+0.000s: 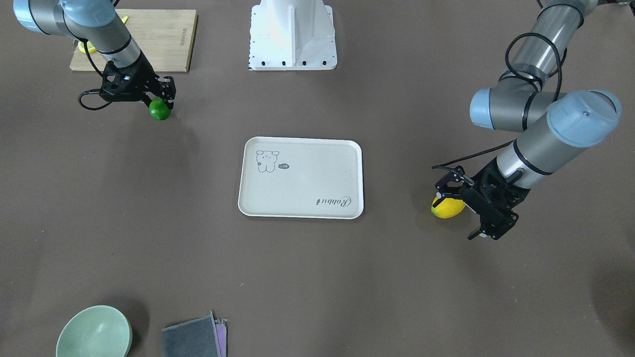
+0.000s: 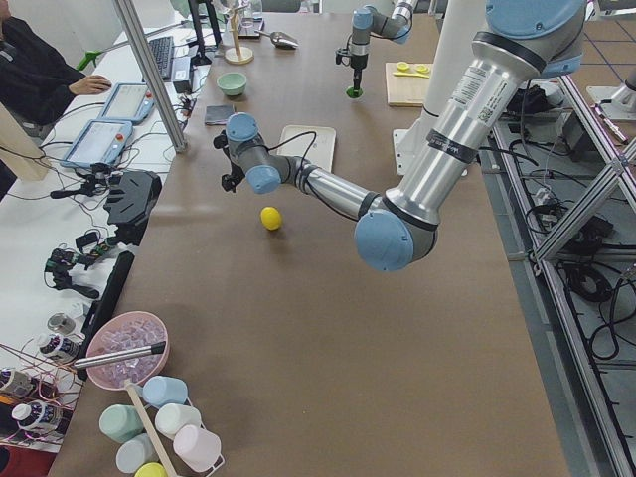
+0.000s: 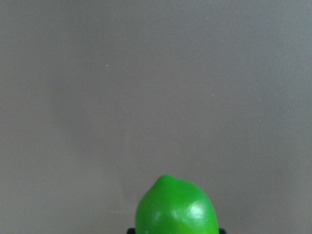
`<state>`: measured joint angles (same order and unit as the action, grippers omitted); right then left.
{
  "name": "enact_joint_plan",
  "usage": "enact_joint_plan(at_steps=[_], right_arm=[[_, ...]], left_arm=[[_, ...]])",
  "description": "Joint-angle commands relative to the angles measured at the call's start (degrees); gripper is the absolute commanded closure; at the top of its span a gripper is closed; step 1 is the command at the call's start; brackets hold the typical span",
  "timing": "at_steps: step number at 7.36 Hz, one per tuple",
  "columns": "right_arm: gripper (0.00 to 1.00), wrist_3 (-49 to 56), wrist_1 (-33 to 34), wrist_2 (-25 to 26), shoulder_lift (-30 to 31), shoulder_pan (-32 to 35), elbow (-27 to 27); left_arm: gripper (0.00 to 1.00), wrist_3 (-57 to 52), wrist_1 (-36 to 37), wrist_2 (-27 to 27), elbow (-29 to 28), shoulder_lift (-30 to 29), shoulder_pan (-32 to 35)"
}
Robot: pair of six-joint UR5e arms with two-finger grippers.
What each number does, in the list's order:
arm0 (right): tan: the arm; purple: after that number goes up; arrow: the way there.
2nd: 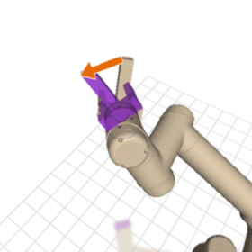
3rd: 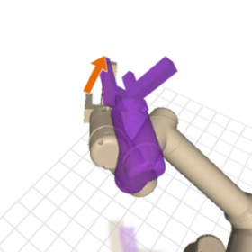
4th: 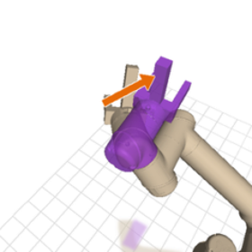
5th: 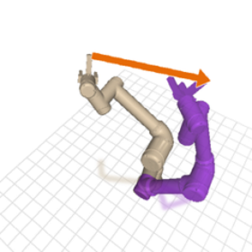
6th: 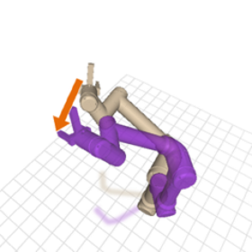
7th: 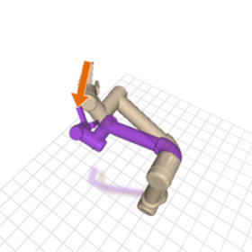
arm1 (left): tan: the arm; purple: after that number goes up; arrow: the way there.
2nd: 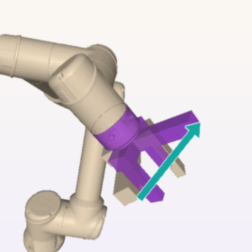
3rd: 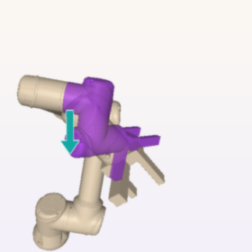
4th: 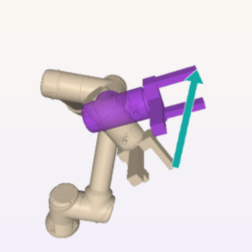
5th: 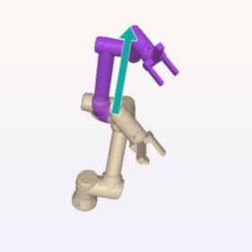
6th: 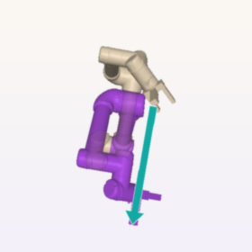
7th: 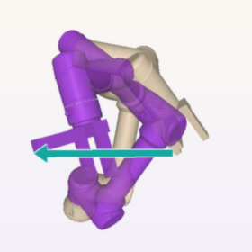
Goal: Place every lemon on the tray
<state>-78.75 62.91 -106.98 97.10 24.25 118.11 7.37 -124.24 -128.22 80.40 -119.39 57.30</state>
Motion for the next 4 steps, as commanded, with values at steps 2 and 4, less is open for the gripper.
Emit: enact_joint_plan(at_steps=[2,4], right_arm=[[1.00,0.0,5.9,-4.8,-5.6,6.9,3.0],[1.00,0.5,25.3,-6.6,-20.7,10.0,2.7]], left_arm=[[0.02,-4.3,-0.2,0.2,0.0,2.9,-1.7],[0.02,-4.2,-0.9,2.6,0.1,5.2,-4.7]])
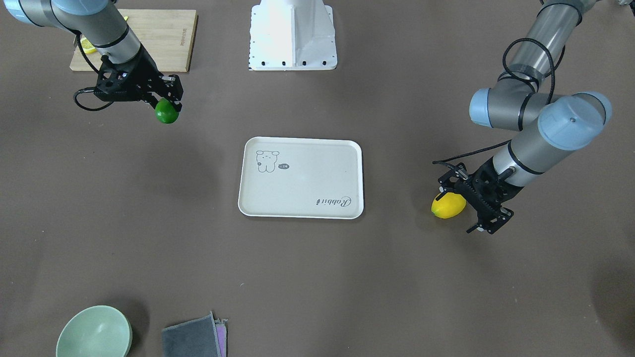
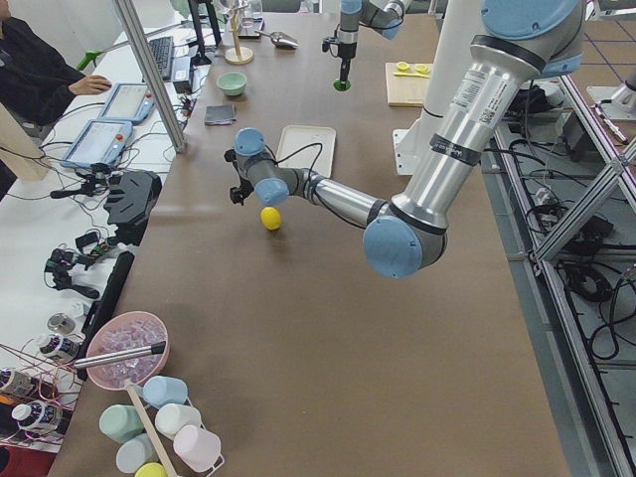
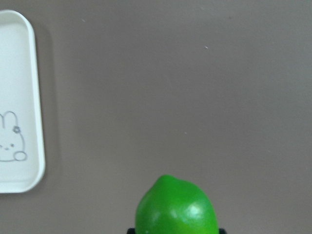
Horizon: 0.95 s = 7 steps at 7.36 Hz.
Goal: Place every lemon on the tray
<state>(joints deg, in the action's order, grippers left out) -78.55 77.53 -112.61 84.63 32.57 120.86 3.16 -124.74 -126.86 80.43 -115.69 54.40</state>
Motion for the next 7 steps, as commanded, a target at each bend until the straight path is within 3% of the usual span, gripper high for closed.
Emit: enact_joint_plan(at_steps=[1,6,7], right_arm=[[1.00,0.4,11.8,-0.9,-9.3,1.7,0.1],[1.00,1.2,11.9,1.3,-13.0,2.1,-3.2],[1.00,1.2,12.2,1.2,-14.1,2.2,-3.3]], left_arm=[[0.02,0.3,-0.7,1.3,0.8,2.8,-1.9],[0.02,0.3,-2.5,1.3,-0.2,5.3,-4.5],[0.44,0.4,-2.5,1.3,0.1,5.2,-4.5]])
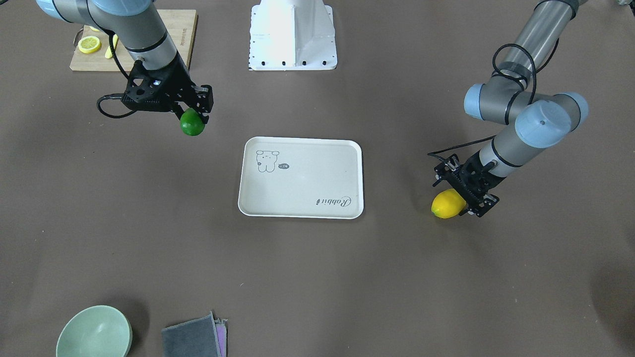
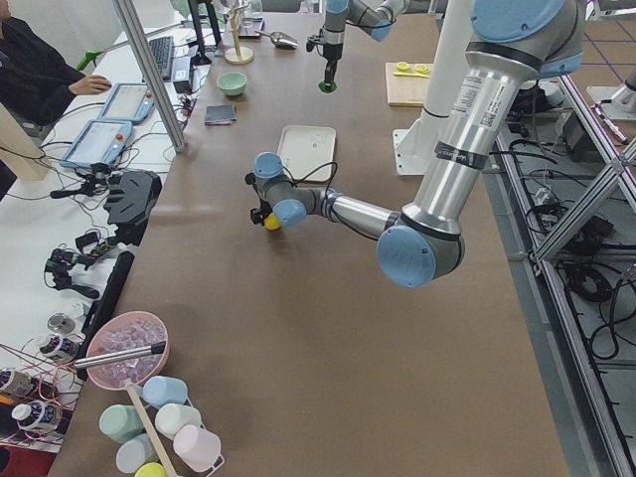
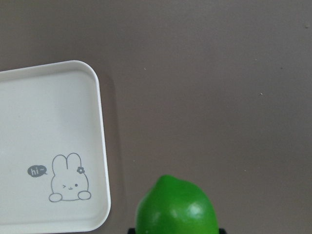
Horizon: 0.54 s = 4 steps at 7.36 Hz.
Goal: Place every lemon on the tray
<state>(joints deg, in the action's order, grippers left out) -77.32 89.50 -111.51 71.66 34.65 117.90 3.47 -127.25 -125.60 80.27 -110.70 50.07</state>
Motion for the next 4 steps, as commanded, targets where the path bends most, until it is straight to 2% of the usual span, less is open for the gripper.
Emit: enact_joint_plan(at_steps=[1,3,4], right_arm=[[1.00,-0.1,1.6,0.1,-3.4,0.1,-1.3],[1.00,-0.6,1.6,0.1,-5.9,-0.2,-3.0],[1.00,-0.7,1.6,0.2,-7.7,-0.5,-4.6]], left_arm=[[0.99,0.8,0.1,-0.1,0.4,-0.2,-0.1],[1.00,7.9,1.0,-3.2,2.7,-1.5,0.0],[1.00,13.3,2.1,-3.4,3.3,-4.1,-0.1]])
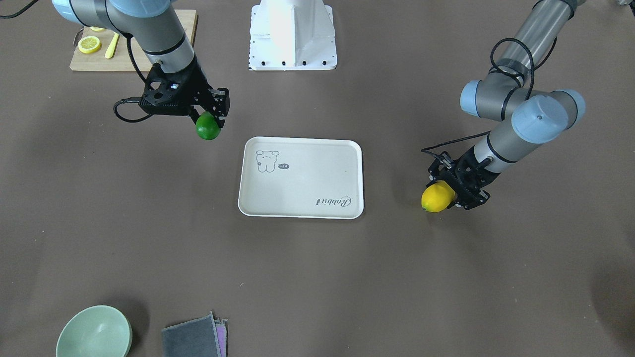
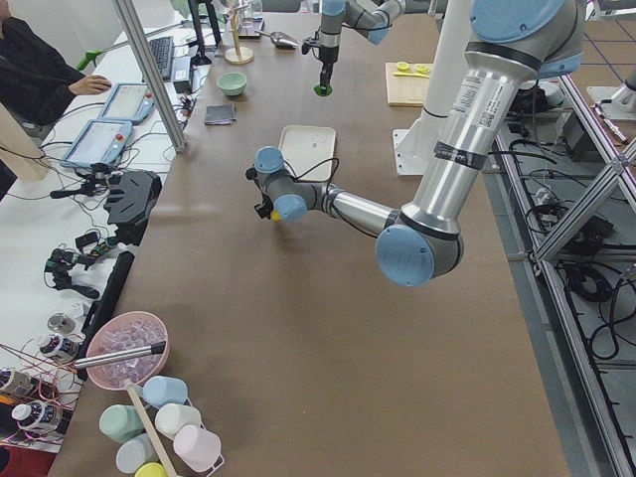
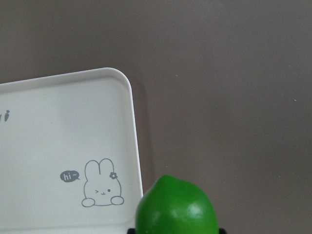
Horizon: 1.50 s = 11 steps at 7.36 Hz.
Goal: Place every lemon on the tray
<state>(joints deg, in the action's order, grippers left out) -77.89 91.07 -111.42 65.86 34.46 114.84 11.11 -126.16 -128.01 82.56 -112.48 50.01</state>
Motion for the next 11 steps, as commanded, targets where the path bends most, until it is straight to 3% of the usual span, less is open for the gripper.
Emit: enact_joint_plan(at_steps=[1,3,5,6,8,9,10,11], right_arm=[[1.00,-0.2,-0.2,0.7,-4.0,-0.8,-4.5],[1.00,0.5,-1.4,1.9,-7.6,-1.3,-10.7],[1.00,-0.2,-9.8,2.9,-12.8,-1.2,-22.5],[1.00,-0.1,-10.2,2.9,-16.0,-1.2,-27.4],[1.00,0.1,-10.2,3.3,-16.1,-2.0,-28.3],[0.93,0.4,-10.6,3.6,-16.2,-2.2,-28.8],[0.51,0.3,-11.7,3.6,-16.3,-2.8,-30.4],[0.01,-0.1,-12.9,3.8,-16.8,-3.4,-31.4]], left_arm=[[1.00,10.5,1.5,-1.0,1.1,-5.3,-1.1],[1.00,23.6,1.5,1.1,0.8,-10.9,-6.7],[1.00,29.1,1.5,8.0,1.0,-13.0,-13.2],[1.00,31.4,1.5,10.0,1.4,-13.6,-15.2],[1.00,31.7,1.5,10.2,1.6,-13.3,-15.6],[1.00,31.7,1.5,10.2,1.7,-12.9,-15.6],[0.79,31.3,1.5,10.2,1.7,-12.8,-15.6],[0.03,31.2,1.4,10.5,2.0,-12.8,-15.6]])
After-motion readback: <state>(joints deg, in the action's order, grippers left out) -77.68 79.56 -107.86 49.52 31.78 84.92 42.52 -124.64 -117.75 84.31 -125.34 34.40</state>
